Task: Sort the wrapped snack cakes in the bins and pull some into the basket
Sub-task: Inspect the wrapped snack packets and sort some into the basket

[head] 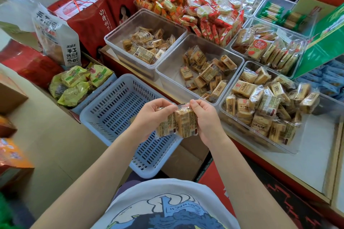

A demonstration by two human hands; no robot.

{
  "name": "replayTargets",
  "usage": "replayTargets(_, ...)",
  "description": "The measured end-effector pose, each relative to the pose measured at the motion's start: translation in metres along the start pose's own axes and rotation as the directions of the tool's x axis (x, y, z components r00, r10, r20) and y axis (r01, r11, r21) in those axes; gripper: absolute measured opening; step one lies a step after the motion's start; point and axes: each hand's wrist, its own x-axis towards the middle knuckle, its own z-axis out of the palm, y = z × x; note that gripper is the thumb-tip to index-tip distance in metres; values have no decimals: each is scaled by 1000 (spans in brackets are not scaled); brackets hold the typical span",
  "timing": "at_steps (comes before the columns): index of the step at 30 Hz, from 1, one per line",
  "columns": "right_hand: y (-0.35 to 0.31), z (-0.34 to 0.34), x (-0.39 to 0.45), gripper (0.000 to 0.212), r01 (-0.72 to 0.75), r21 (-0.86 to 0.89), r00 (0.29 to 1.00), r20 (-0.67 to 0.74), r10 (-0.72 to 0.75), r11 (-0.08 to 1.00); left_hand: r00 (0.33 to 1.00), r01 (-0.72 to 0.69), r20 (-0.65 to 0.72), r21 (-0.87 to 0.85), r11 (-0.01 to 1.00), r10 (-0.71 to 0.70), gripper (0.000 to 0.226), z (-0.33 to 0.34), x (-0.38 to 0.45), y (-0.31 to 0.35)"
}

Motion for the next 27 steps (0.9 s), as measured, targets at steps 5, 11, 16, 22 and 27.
replayTargets(5, -4, -6, -2, 28, -4, -138, 997, 77, 15, 990, 997, 71, 53, -216, 974, -61, 26, -5, -2, 3)
replayTargets(11, -4, 1, -9, 20, 93, -157, 980, 188, -63, 983, 996, 80, 43, -185, 979, -73, 32, -6, 0, -3)
replayTargets(16, -2, 1, -7, 24, 99, -127, 983, 166, -77, 987, 1000, 0, 16, -138, 990, 2, 47, -8, -1, -4)
replayTargets(22, 1, 2, -5, 10, 155, -196, 976, 182, -119, 968, 999, -8, 41, -123, 992, 13, 49, -5, -3, -6)
replayTargets(27, 2, 2, -3, 6, 198, -273, 974, 164, -158, 941, 1000, -3, 28, -53, 999, 5, 51, -3, -4, -9)
